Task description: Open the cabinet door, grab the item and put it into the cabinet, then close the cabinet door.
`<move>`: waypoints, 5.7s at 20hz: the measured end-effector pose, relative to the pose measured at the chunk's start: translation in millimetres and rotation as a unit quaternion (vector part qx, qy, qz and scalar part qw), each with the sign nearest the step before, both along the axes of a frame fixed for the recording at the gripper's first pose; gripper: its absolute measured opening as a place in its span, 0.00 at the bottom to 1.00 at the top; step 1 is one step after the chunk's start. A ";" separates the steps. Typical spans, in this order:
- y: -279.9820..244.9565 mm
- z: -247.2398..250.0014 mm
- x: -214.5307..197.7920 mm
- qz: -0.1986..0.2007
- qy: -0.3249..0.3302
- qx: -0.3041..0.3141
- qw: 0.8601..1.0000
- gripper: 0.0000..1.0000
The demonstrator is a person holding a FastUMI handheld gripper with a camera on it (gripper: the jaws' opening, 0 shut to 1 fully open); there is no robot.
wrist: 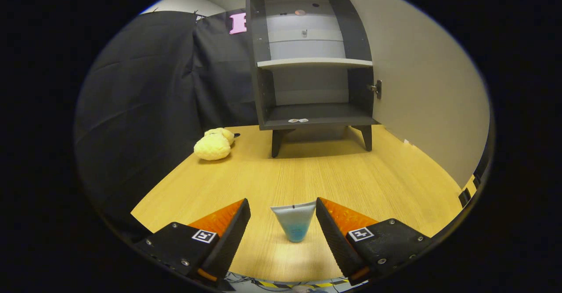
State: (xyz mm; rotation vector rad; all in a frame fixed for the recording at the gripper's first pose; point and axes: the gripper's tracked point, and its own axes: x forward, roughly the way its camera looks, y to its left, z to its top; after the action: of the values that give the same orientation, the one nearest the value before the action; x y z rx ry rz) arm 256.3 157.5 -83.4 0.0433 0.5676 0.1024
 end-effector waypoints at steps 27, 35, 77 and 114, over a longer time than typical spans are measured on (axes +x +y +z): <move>-7.3 108.2 34.8 0.073 -0.030 -0.040 0.996 0.50; -16.1 195.8 82.9 0.075 -0.072 -0.025 0.994 0.50; -64.9 270.7 361.9 -0.019 -0.071 -0.004 0.997 0.68; -112.9 310.0 -25.0 0.013 -0.193 -0.007 0.981 0.93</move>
State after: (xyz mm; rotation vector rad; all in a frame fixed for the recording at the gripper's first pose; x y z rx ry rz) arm 231.4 44.7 226.6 0.0021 0.1805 0.1289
